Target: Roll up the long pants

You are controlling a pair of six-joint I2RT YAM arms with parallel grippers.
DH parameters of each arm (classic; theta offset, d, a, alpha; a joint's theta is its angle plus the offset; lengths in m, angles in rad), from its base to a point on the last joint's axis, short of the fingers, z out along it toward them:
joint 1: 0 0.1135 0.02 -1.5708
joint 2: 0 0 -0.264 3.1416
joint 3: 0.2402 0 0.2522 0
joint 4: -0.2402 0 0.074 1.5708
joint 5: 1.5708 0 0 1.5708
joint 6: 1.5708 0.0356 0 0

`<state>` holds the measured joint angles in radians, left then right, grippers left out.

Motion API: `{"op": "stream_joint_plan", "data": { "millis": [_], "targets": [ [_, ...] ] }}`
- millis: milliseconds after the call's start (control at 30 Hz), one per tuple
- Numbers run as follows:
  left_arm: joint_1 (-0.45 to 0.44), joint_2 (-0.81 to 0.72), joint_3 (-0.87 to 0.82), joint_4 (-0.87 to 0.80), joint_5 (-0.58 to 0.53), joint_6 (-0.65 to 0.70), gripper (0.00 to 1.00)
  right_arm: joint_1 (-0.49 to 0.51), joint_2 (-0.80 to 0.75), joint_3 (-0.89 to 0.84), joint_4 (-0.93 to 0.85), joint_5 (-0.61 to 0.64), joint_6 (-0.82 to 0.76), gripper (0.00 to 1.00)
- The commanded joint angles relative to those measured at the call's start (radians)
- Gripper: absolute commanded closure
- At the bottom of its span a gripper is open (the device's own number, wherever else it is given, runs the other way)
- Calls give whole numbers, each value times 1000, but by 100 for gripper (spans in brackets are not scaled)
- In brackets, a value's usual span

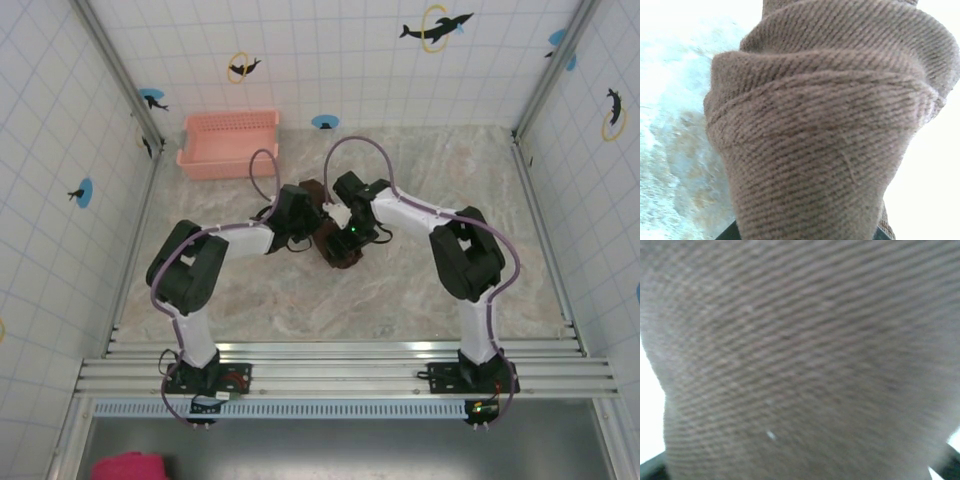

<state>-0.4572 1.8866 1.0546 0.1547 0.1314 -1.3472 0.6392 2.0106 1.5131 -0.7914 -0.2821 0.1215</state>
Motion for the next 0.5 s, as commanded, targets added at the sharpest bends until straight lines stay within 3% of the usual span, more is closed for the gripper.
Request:
{"op": "stream_joint_plan", "data": {
  "millis": [0, 267, 467],
  "targets": [
    [-81, 143, 92, -483, 40, 130, 100, 26, -141, -17, -8, 44, -91, 1],
    [-107, 259, 337, -785, 4, 212, 100, -128, -410, -25, -95, 194, -87, 1],
    [-87, 201, 410, -820, -6, 255, 100, -219, -537, -112, -116, 384, -73, 1]
  ]
}}
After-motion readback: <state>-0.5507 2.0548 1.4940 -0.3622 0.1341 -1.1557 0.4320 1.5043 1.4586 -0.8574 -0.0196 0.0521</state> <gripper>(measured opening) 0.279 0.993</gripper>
